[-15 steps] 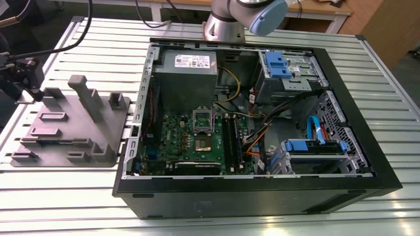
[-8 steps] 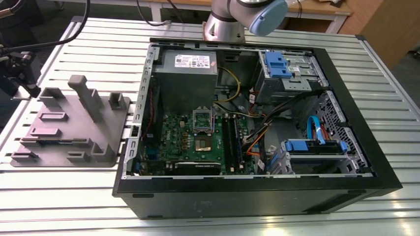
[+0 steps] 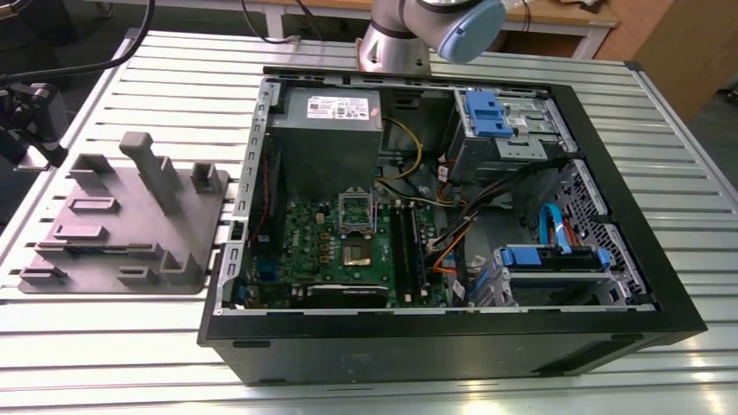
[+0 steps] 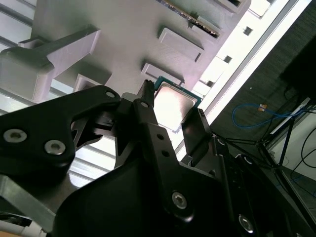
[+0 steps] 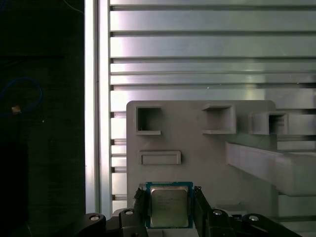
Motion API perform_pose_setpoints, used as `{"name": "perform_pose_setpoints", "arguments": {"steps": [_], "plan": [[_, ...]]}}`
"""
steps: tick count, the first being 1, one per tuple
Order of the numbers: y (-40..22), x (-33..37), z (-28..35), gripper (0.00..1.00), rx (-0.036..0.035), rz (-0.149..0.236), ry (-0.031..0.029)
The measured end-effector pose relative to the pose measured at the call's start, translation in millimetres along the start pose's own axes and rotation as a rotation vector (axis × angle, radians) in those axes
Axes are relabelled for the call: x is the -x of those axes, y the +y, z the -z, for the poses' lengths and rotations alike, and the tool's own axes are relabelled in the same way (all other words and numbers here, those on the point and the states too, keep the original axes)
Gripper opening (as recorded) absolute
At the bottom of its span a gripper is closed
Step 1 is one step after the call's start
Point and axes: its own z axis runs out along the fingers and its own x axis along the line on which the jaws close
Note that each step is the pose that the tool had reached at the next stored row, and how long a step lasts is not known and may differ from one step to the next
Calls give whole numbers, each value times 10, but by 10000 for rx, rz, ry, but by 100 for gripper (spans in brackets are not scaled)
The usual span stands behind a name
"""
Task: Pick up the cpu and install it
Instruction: 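Pick up the cpu and move it towards the insertion slot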
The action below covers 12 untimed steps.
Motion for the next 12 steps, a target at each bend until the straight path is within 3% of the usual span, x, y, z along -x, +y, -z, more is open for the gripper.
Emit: {"name": "perform_pose_setpoints", "arguments": {"steps": [12], "plan": [[1, 0, 14, 47, 0, 0, 3]]}}
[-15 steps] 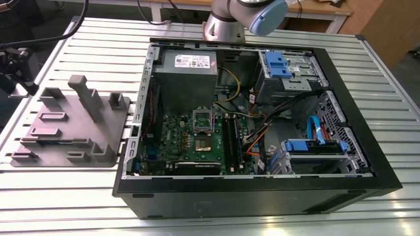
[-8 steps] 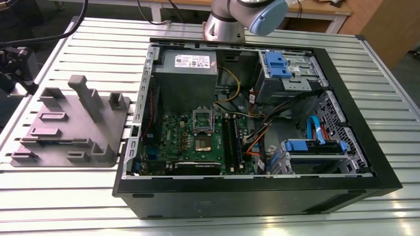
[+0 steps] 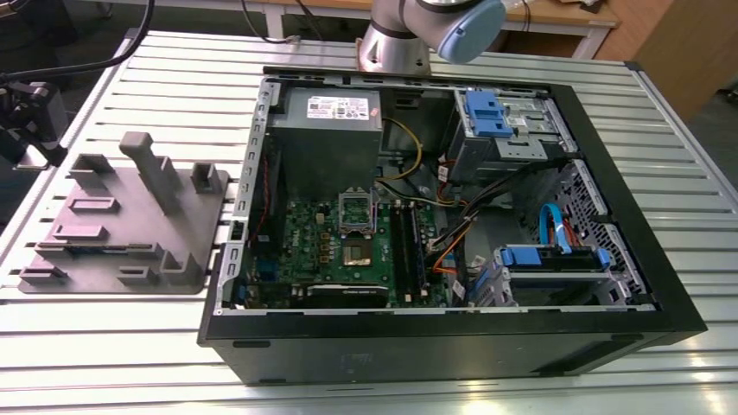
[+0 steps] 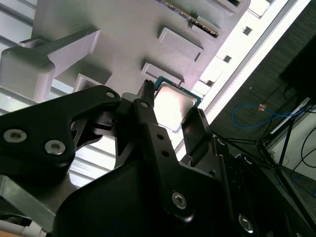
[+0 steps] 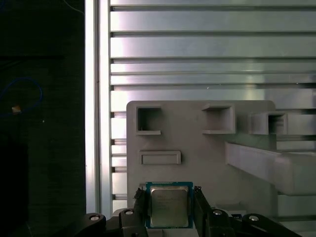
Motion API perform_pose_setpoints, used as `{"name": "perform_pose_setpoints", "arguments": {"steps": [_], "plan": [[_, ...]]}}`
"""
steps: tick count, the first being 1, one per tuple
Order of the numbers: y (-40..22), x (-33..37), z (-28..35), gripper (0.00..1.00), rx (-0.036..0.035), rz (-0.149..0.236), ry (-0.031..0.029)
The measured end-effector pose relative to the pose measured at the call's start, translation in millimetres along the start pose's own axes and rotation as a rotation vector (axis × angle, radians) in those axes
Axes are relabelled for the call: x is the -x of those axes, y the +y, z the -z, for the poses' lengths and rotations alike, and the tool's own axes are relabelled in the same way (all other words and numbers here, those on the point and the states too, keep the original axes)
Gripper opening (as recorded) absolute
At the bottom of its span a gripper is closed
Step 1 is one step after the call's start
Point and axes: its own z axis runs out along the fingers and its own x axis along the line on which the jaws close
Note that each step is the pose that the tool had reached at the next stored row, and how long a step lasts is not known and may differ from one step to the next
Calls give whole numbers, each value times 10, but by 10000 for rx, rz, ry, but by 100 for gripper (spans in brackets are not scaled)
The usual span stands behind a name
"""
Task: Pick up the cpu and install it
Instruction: 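Pick up the cpu and move it towards the insertion slot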
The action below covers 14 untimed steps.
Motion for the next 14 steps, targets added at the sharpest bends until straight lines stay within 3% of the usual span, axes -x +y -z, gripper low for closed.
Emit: {"name": "perform_pose_setpoints", "arguments": {"steps": [5, 14], "plan": [[1, 1, 35, 47, 2, 0, 0], [6, 4, 163, 47, 10, -1, 1]]}}
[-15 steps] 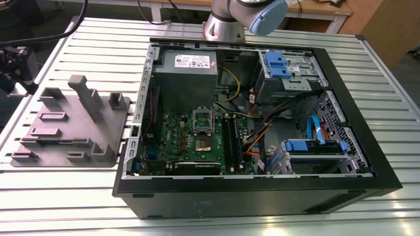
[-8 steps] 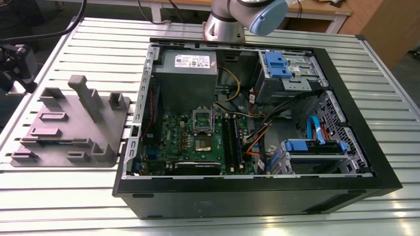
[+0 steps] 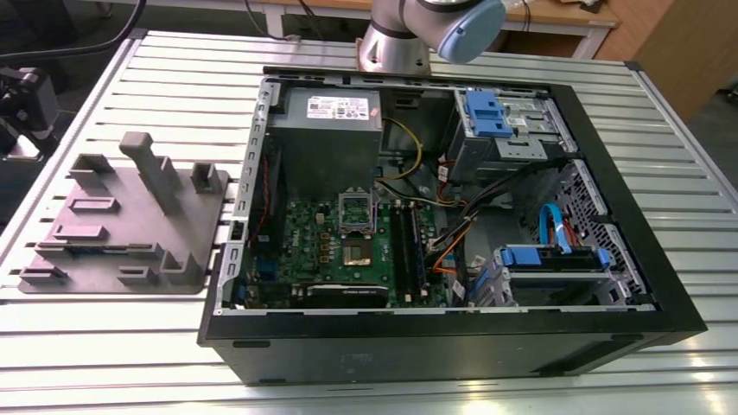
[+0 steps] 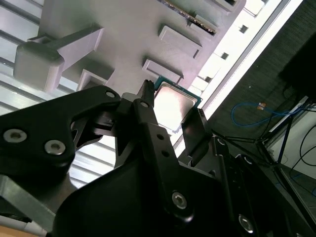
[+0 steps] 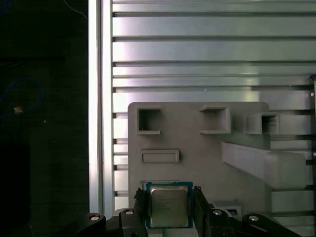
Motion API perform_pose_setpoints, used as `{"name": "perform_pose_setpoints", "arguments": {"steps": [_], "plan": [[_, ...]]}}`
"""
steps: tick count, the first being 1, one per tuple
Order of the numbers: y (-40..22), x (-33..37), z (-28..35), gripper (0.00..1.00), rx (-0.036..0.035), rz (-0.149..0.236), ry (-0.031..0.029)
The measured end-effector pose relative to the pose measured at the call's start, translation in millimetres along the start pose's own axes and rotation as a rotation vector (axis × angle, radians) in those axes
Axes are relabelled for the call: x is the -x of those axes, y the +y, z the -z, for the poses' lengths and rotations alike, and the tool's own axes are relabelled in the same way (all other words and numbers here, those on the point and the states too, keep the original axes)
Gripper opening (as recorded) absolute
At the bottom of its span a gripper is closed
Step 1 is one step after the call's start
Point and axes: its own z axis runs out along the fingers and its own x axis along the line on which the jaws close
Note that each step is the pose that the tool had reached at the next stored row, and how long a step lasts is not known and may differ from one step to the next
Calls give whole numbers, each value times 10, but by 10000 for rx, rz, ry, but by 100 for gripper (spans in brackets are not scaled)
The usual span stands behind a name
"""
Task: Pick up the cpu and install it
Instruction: 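Pick up the cpu and move it towards the insertion slot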
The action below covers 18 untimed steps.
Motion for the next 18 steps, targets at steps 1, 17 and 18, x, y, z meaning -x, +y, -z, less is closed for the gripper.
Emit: {"name": "perform_pose_setpoints", "arguments": {"steps": [1, 17, 18], "plan": [[1, 0, 17, 47, 1, 0, 1], [4, 5, 98, 47, 13, 0, 2], [4, 8, 97, 47, 14, 0, 2]]}}
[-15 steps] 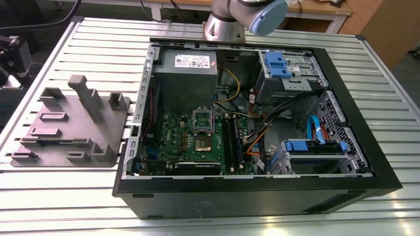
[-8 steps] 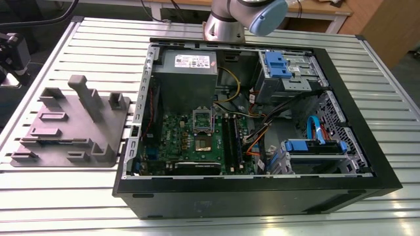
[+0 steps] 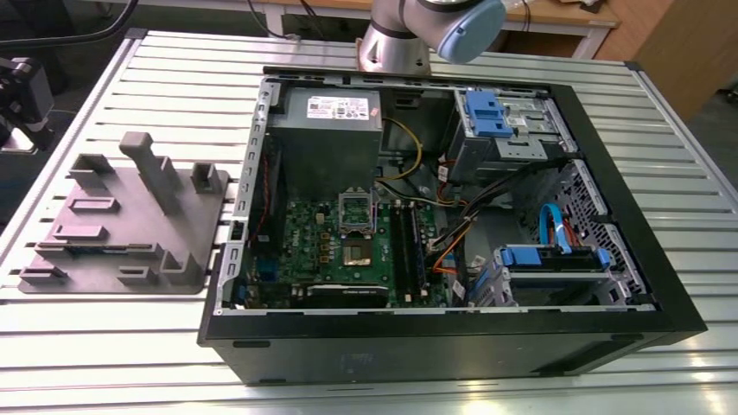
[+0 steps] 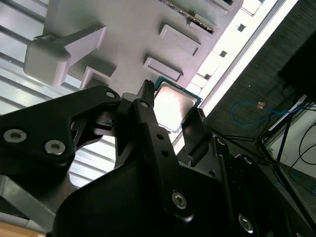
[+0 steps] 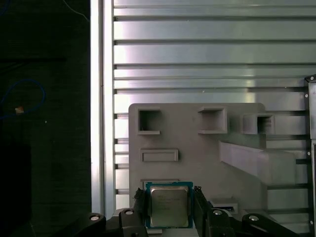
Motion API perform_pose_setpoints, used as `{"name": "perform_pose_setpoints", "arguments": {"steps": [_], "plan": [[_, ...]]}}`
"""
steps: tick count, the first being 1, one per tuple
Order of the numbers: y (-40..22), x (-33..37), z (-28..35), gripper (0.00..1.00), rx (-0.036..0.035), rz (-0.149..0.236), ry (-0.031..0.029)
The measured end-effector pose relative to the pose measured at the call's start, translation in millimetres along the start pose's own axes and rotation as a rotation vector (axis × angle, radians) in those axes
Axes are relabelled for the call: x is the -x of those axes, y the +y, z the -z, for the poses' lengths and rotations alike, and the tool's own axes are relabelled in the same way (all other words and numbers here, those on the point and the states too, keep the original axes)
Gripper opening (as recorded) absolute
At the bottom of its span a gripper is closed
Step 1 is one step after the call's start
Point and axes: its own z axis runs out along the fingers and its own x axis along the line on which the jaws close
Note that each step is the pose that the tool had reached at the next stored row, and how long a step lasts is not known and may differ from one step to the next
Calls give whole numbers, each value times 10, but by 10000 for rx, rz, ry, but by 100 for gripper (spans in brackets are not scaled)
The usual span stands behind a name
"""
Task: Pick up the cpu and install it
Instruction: 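Pick up the cpu and move it towards the insertion slot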
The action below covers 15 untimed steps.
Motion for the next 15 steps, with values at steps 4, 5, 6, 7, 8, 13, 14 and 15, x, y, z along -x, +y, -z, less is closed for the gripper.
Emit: {"name": "perform_pose_setpoints", "arguments": {"steps": [4, 5, 6, 7, 8, 13, 14, 15], "plan": [[0, 11, -1, 47, 1, 0, -2], [1, 14, -1, 47, 1, -1, -2], [1, 17, -2, 47, 1, 0, -2], [1, 20, -1, 47, 1, 0, -2], [1, 23, -1, 47, 0, 0, -2], [1, 37, -2, 47, 1, 0, -1], [1, 39, -2, 47, 1, -1, -2], [1, 42, -2, 47, 1, 0, -2]]}}
